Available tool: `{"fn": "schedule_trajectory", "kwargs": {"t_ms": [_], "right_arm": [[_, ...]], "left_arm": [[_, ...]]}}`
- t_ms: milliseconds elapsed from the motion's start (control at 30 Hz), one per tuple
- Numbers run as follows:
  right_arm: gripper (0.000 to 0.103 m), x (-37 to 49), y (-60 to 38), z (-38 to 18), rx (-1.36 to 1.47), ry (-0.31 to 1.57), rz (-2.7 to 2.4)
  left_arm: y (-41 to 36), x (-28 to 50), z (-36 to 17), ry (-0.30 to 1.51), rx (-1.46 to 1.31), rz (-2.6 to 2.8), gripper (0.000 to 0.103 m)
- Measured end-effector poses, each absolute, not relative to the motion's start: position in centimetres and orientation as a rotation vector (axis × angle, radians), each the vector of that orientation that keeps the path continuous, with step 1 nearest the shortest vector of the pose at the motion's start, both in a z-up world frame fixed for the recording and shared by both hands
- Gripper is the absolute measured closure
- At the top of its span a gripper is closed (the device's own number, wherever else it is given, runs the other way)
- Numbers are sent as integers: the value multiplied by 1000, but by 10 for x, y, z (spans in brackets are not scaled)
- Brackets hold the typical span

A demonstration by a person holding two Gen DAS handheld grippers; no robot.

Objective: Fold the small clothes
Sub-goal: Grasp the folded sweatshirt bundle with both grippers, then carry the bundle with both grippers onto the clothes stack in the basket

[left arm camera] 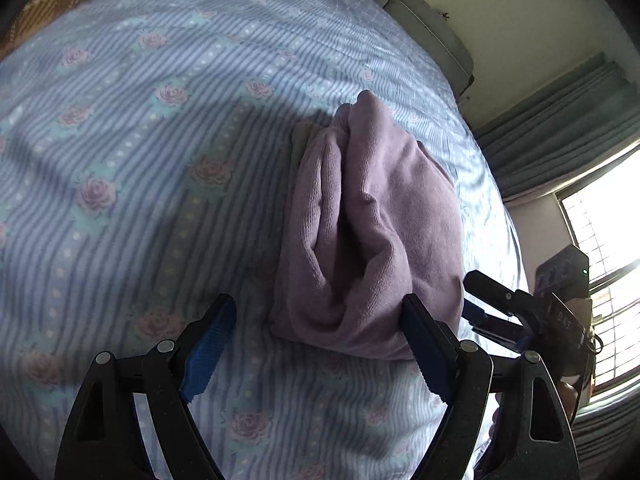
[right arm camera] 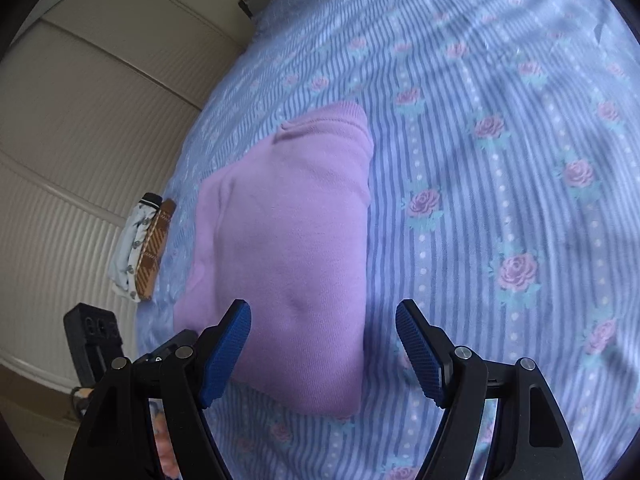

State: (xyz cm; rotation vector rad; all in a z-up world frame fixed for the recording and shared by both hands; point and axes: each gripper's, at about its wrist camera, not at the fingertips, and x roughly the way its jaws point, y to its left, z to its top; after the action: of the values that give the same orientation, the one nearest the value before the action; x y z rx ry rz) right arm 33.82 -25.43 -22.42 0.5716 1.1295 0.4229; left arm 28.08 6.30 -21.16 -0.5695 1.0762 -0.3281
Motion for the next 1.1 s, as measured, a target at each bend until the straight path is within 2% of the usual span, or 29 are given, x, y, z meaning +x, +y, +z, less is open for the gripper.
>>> {"fn": "schedule_trajectory", "kwargs": {"t_ms": [167,333,467,500,567,733,900,1100], "right_arm": [[28,358,-254,-235,638,1170,469],[28,380,-250,-246,682,1201,517],[28,396,-251,-255,729,1216,577],[30,398,-250,-257,741,1217,588],[40,400,-248,-260,772,1218,608],[57,393,-248,-254,801,1201,623],[63,381,-256,-233,789,1168,609],[64,368,-247,-199,770,1124,616]], "left_arm": [[58,288,-218,1088,-612,-383,36],[55,292,-222,1089,-616,-392,36],[54,296,-224,1089,-608,-405,44],[54,296,-224,1087,-603,-406,45],[56,297,-223,1075,-603,-400,52],[56,291,-215,1051,-578,-402,59],[58,294,-205,1034,-568,-418,60],[71,289,-181,1006,-562,-442,61]]}}
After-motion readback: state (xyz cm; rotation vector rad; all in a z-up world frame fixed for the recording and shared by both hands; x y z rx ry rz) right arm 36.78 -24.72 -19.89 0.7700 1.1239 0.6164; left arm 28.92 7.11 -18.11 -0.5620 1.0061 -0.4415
